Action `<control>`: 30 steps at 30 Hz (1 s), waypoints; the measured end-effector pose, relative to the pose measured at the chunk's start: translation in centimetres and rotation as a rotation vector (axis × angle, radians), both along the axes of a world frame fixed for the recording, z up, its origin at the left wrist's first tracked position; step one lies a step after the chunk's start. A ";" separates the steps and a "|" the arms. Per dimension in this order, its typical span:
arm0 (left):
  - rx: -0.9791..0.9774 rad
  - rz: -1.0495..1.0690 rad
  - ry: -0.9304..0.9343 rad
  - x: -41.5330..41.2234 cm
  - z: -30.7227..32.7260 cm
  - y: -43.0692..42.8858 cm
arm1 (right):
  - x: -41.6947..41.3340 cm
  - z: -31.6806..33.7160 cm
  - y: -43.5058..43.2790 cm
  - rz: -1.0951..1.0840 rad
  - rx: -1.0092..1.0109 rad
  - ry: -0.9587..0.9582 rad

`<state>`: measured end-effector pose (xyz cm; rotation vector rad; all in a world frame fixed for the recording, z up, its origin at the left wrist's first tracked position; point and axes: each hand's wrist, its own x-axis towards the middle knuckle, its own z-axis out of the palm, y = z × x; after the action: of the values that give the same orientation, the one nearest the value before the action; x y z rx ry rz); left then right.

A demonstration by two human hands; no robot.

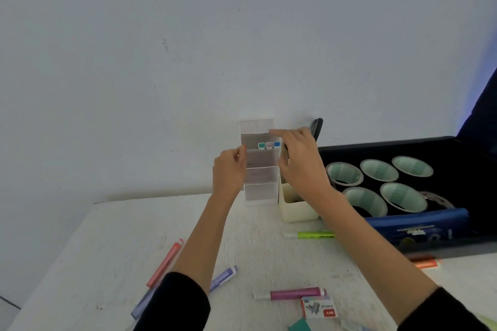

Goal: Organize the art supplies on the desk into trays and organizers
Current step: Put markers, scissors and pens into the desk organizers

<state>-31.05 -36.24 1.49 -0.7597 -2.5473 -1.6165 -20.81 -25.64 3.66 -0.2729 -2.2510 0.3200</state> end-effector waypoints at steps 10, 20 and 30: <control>0.043 0.080 -0.223 6.4 -7.2 -2.2 | 7.0 -5.6 -0.6 -0.142 -0.315 -0.569; 0.046 0.074 -0.185 7.6 -8.6 -5.4 | 9.4 -12.1 -0.3 -0.308 0.035 -0.898; 0.063 0.041 -0.198 7.5 -8.7 -6.5 | 9.7 -12.1 -1.5 -0.183 -0.390 -0.534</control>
<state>-23.59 -42.70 -7.16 -0.5649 -2.6060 -1.8338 -11.09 -27.16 -8.43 -0.8498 -2.6415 0.6501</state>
